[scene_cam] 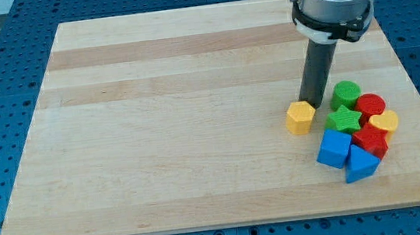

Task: Push the yellow heart towards the top right of the board

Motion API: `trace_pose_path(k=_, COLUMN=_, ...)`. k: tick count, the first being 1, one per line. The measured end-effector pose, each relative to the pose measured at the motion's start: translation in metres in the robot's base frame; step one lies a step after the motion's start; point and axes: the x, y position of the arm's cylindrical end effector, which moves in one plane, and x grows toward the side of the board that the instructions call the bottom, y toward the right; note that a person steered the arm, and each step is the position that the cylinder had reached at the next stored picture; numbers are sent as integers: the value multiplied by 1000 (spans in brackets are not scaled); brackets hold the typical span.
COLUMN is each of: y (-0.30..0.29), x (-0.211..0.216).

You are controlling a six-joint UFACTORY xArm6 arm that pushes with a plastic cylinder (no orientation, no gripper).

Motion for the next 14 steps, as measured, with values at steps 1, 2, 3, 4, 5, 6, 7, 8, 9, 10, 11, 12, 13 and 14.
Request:
trace_pose_path(k=1, y=2, x=1)
trace_pose_path(k=2, y=2, x=1)
trace_pose_path(k=3, y=2, x=1)
trace_pose_path(k=4, y=3, x=-13)
trace_pose_path(k=5, y=2, x=-16)
trace_pose_path(k=6, y=23, x=-65)
trace_pose_path(k=7, y=106, x=-61)
trace_pose_path(k=8, y=164, x=11)
trace_pose_path(k=9, y=148, x=92)
trace_pose_path(k=10, y=100, x=93)
trace_pose_path(k=11, y=70, x=86)
trace_pose_path(k=12, y=76, x=84)
trace_pose_path(k=13, y=103, x=80)
trace_pose_path(k=14, y=79, x=67)
